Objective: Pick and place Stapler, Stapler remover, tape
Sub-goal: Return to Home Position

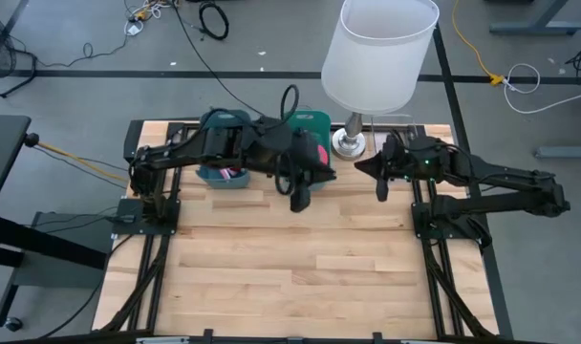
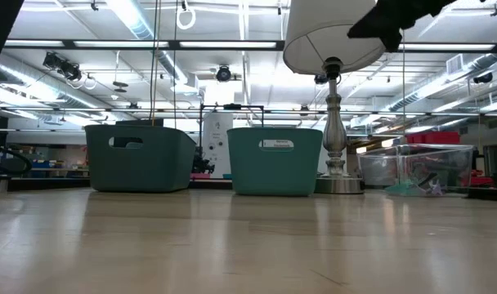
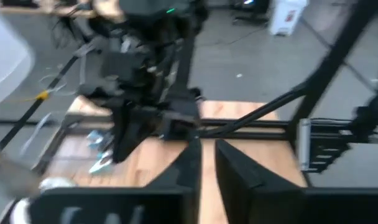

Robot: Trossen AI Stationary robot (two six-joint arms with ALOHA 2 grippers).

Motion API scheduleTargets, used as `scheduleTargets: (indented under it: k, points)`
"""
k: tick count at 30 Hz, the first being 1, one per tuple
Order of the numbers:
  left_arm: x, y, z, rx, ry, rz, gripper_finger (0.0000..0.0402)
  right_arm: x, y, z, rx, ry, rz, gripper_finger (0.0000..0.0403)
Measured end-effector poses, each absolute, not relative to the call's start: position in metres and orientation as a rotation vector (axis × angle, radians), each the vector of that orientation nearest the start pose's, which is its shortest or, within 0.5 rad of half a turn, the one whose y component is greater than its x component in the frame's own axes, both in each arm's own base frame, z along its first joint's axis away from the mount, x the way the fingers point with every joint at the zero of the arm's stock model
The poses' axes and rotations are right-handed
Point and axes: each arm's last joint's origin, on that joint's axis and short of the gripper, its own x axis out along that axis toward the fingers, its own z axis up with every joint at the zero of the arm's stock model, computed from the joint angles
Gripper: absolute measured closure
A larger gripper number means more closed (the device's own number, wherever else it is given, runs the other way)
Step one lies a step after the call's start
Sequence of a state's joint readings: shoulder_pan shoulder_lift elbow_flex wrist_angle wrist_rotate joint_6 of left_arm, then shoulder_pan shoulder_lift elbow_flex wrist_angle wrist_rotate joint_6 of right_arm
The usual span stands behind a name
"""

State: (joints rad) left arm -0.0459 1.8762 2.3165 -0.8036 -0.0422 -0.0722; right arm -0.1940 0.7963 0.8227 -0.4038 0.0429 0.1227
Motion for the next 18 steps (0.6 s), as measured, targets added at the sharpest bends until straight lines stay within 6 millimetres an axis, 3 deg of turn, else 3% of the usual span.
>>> scheduleTargets:
  k: [3, 11, 18]
  points:
    - [0.384, -0.03, 0.481, -0.048, 0.352, -0.046, 0.0391, 0.168, -0.028, 0.326, 0.149, 0.328, -0.22, 0.0398]
    - [0.357, -0.066, 0.499, -0.003, 0.318, -0.153, 0.0398, 0.172, -0.013, 0.332, 0.135, 0.269, -0.118, 0.0401]
    - [0.339, -0.064, 0.506, 0.006, 0.346, -0.124, 0.0399, 0.174, -0.007, 0.332, 0.123, 0.265, -0.061, 0.04]
